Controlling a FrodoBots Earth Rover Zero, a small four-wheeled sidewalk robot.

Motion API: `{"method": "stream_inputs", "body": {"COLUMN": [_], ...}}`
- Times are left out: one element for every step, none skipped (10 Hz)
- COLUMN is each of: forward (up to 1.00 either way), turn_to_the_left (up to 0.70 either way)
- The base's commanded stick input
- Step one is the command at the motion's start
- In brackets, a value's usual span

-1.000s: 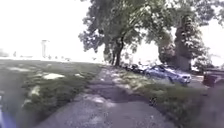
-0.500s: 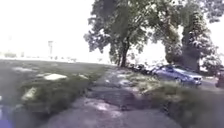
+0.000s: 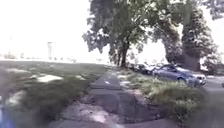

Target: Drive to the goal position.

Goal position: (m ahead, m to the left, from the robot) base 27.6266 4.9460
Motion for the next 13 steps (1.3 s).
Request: {"method": "stream_inputs", "body": {"forward": [0.70,0.70,0.70,0.70,0.70,0.70,0.70,0.70,0.70,0.70,0.70,0.70,0.70], "turn_to_the_left": [0.00,0.00,0.00,0.00,0.00,0.00,0.00,0.00,0.00,0.00,0.11,0.30,0.18]}}
